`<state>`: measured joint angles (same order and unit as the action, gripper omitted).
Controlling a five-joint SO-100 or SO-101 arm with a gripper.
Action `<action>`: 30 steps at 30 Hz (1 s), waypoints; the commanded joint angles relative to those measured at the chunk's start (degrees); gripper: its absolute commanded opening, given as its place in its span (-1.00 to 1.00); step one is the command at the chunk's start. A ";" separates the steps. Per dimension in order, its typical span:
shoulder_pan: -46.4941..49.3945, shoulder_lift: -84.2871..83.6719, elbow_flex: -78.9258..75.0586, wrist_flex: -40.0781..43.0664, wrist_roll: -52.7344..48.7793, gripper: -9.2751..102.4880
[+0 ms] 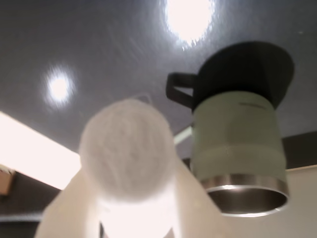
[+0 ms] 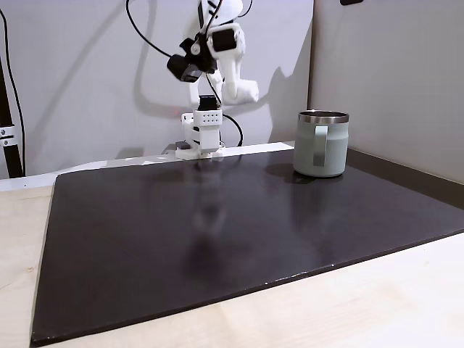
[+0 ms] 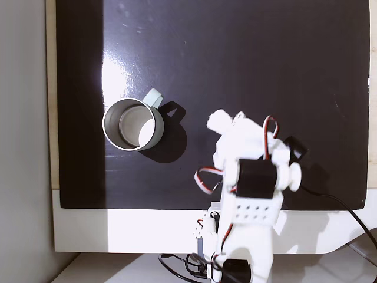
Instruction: Grasp a gauze and put it in the cup.
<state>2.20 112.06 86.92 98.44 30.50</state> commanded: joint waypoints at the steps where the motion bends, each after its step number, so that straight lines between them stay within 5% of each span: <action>1: -2.20 2.46 -3.43 -0.09 -0.53 -0.83; 16: -25.75 0.44 -9.58 -4.57 -7.82 -0.83; 30: -33.05 -15.12 -14.06 -10.11 -10.99 -0.83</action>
<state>-29.79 98.53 77.17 89.47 20.13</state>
